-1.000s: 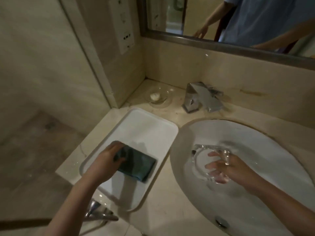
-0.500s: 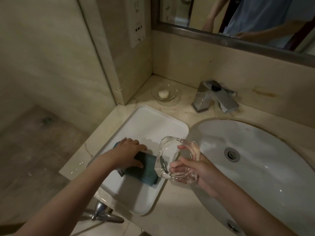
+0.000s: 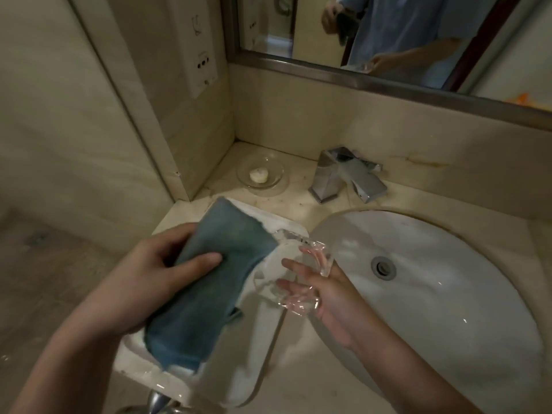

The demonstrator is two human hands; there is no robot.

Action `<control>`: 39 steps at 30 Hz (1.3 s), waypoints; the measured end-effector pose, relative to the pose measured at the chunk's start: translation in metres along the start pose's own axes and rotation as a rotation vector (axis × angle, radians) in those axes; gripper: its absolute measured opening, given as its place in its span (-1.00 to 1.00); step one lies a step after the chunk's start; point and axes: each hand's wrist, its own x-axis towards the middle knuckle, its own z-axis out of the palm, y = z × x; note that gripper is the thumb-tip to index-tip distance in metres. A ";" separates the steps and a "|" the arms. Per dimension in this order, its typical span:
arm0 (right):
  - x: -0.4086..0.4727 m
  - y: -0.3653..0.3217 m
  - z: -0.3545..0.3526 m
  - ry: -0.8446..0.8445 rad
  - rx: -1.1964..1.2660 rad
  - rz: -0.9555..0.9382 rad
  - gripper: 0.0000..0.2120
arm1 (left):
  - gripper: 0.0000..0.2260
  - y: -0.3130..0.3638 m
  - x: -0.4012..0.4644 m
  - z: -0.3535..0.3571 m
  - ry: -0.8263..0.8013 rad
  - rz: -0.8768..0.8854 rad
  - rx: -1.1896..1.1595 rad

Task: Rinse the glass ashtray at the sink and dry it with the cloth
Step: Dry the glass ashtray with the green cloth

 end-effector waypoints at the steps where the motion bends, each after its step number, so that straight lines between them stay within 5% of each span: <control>1: -0.001 0.000 0.003 -0.001 0.009 -0.012 -0.70 | -0.74 0.004 0.006 0.014 -0.015 0.023 -0.012; 6: -0.005 -0.010 0.011 0.006 -0.019 -0.102 -0.78 | -0.58 0.001 0.031 0.076 0.052 -0.087 0.009; 15: -0.014 -0.027 -0.002 -0.017 0.210 -0.066 -0.69 | -0.63 -0.021 0.030 0.088 0.313 -0.072 0.198; 19: -0.017 -0.019 0.001 0.002 0.193 -0.052 -0.71 | -0.17 -0.025 0.024 0.102 0.232 -0.179 0.239; 24: -0.019 -0.013 0.003 0.009 0.149 -0.018 -0.70 | -0.75 -0.034 0.022 0.107 0.384 -0.173 0.173; 31: -0.012 0.005 -0.003 0.075 0.135 0.048 -0.69 | -0.67 -0.056 0.020 0.065 0.637 -0.353 -0.146; 39: 0.003 0.027 -0.002 0.198 0.035 0.085 -0.74 | -0.80 -0.104 0.034 0.022 0.630 -0.629 -0.031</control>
